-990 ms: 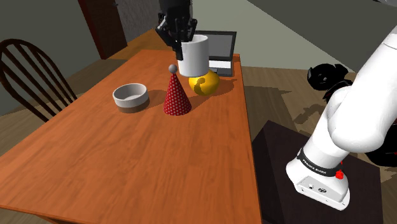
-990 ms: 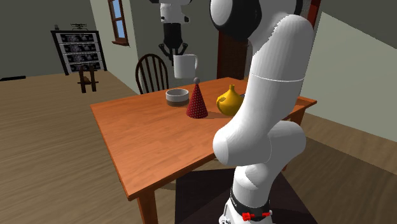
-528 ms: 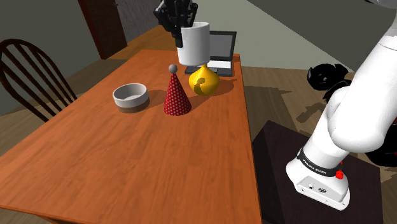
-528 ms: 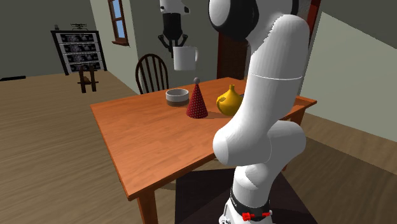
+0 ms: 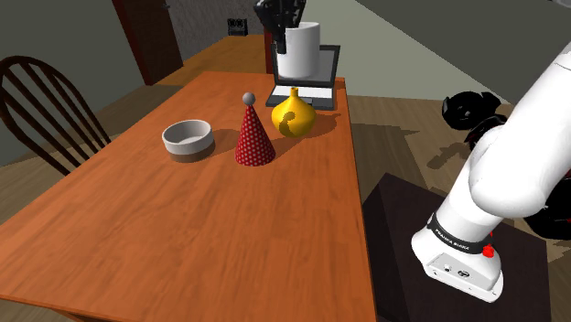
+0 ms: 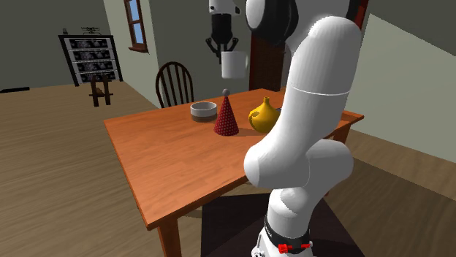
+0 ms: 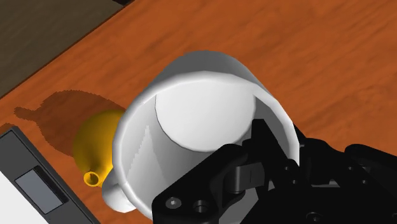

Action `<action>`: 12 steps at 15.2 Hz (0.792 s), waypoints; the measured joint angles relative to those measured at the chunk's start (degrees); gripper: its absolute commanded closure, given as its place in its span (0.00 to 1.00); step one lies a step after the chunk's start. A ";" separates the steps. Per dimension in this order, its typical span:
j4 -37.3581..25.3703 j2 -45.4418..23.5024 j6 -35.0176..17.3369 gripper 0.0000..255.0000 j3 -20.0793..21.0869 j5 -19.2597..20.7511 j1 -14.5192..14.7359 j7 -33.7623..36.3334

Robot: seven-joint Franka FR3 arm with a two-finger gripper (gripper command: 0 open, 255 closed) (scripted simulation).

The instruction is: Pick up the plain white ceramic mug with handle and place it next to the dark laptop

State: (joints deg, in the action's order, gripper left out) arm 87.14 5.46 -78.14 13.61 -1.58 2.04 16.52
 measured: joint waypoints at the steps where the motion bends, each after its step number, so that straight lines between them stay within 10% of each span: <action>1: 0.76 0.57 -0.15 1.00 -0.88 0.03 -0.68 -1.57; 12: 0.35 -0.35 -0.64 1.00 -9.57 2.04 -7.54 -17.42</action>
State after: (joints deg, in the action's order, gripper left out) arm 87.49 5.11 -78.78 4.04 0.45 -5.50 -0.90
